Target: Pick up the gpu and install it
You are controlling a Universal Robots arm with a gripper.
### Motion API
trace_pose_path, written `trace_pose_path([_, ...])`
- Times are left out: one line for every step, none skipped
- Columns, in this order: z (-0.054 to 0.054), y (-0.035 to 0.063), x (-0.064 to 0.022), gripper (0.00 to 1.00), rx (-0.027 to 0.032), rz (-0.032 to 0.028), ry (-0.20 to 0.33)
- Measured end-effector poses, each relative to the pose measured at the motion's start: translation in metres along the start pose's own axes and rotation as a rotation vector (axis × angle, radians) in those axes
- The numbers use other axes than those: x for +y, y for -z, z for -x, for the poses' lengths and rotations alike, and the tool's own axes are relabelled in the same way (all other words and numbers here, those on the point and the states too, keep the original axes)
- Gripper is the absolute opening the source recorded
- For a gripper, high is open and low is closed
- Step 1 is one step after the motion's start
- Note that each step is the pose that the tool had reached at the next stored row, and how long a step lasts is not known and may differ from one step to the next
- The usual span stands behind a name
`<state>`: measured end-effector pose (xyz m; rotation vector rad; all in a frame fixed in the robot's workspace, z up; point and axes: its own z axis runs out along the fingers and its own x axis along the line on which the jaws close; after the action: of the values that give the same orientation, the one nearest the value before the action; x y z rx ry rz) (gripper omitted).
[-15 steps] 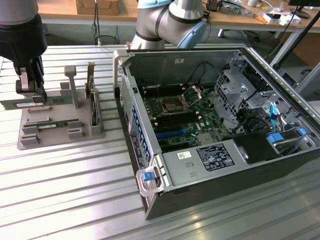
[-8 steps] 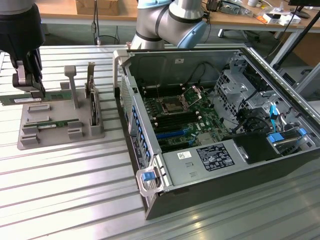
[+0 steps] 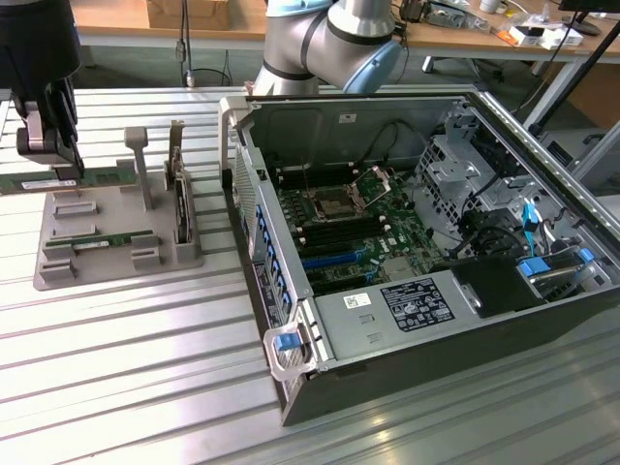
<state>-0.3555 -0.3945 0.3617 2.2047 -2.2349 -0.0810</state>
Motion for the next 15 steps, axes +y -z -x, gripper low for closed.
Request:
trace_pose_path([0.000, 0.0021, 0.0001, 0.12, -0.0001, 0.0000, 0.000])
trace_pose_path([0.000, 0.0044, 0.0001, 0.12, -0.0002, 0.0000, 0.000])
trace_pose_path([0.000, 0.0069, 0.0003, 0.12, -0.0004, 0.0000, 0.000])
trace_pose_path([0.000, 0.0085, 0.0003, 0.12, -0.0005, 0.0000, 0.000])
trace_pose_path([0.000, 0.0098, 0.0004, 0.12, -0.0006, 0.0000, 0.000])
trace_pose_path([0.000, 0.0112, 0.0004, 0.12, -0.0007, 0.0001, 0.000])
trace_pose_path([0.000, 0.0123, 0.0005, 0.12, -0.0009, -0.0001, 0.000])
trace_pose_path([0.001, 0.0138, 0.0005, 0.12, -0.0010, 0.0000, 0.000])
trace_pose_path([0.001, 0.0151, 0.0005, 0.12, -0.0010, 0.0000, 0.000])
trace_pose_path([0.001, 0.0172, 0.0006, 0.12, -0.0012, 0.0001, 0.000])
trace_pose_path([0.001, 0.0188, 0.0007, 0.12, -0.0013, 0.0000, 0.000])
trace_pose_path([0.001, 0.0202, 0.0007, 0.12, -0.0014, 0.0000, 0.000])
trace_pose_path([0.001, 0.0218, 0.0008, 0.12, -0.0016, 0.0000, 0.000])
trace_pose_path([0.001, 0.0237, 0.0009, 0.12, -0.0017, 0.0000, 0.000])
trace_pose_path([0.001, 0.0265, 0.0010, 0.12, -0.0020, 0.0000, 0.000])
